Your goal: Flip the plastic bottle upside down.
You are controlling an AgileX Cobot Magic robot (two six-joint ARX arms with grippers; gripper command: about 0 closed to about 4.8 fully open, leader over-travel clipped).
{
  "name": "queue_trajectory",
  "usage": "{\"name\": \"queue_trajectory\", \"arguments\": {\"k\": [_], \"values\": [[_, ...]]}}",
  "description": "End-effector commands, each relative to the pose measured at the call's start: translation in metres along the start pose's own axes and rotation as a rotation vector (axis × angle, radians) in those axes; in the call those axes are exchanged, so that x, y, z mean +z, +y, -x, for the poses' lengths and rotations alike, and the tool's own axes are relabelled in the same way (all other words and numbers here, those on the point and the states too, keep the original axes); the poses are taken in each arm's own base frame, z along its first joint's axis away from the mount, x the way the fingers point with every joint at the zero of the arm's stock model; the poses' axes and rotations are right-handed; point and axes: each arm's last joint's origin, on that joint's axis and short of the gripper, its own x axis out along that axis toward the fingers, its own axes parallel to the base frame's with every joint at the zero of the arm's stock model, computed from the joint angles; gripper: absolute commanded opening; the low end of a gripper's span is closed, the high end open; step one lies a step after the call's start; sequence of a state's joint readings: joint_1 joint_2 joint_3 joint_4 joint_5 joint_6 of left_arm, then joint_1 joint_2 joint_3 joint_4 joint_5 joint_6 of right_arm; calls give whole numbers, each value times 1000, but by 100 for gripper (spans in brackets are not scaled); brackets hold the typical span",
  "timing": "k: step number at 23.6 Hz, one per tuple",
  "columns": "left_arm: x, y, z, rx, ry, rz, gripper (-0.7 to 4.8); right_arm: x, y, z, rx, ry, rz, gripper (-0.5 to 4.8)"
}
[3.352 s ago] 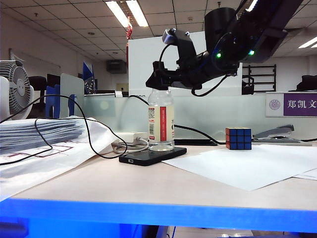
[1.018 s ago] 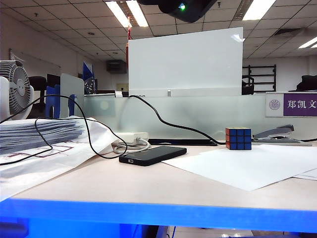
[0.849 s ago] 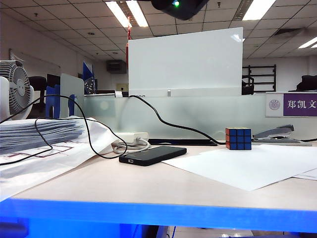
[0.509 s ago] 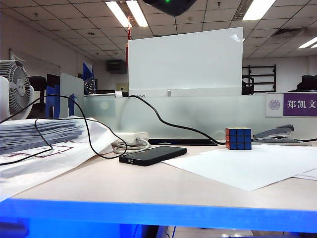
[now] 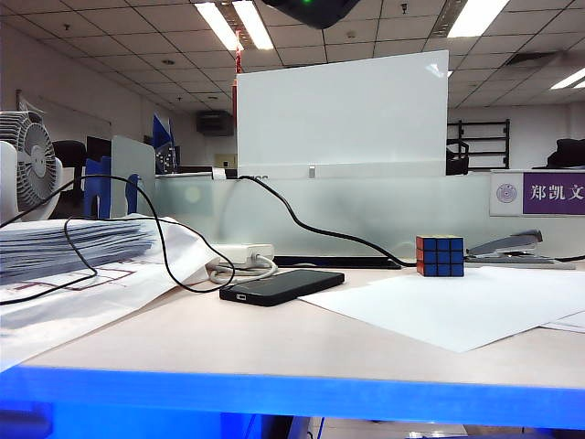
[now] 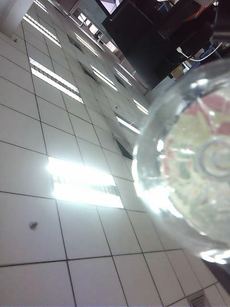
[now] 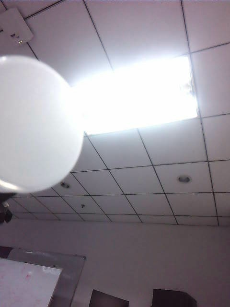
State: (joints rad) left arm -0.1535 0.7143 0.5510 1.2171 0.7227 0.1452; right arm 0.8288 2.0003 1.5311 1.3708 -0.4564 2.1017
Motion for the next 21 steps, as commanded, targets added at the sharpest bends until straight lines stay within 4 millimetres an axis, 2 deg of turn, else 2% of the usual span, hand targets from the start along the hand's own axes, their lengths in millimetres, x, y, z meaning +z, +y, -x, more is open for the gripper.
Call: {"name": "queue_trajectory", "arguments": {"k": [1, 6, 15, 16, 17, 19, 21], "values": [[6, 4, -3, 6, -23, -18, 435, -3, 5, -3, 27, 7, -16, -2], [0, 4, -4, 5, -12, -8, 434, -3, 4, -3, 16, 2, -23, -2], [-13, 4, -6, 3, -1, -4, 420, -16, -6, -11, -6, 21, -65, -2], [-13, 4, -7, 3, -3, -7, 390, -17, -6, -11, -7, 21, -66, -2], [-13, 4, -7, 4, -8, -11, 321, -18, -6, -12, -7, 23, -68, -2], [-12, 4, -7, 6, -17, -22, 235, -18, -7, -12, -9, 23, -69, -2], [-12, 4, -7, 7, -17, -31, 198, -18, -7, -12, -7, 23, -69, -1]]}}
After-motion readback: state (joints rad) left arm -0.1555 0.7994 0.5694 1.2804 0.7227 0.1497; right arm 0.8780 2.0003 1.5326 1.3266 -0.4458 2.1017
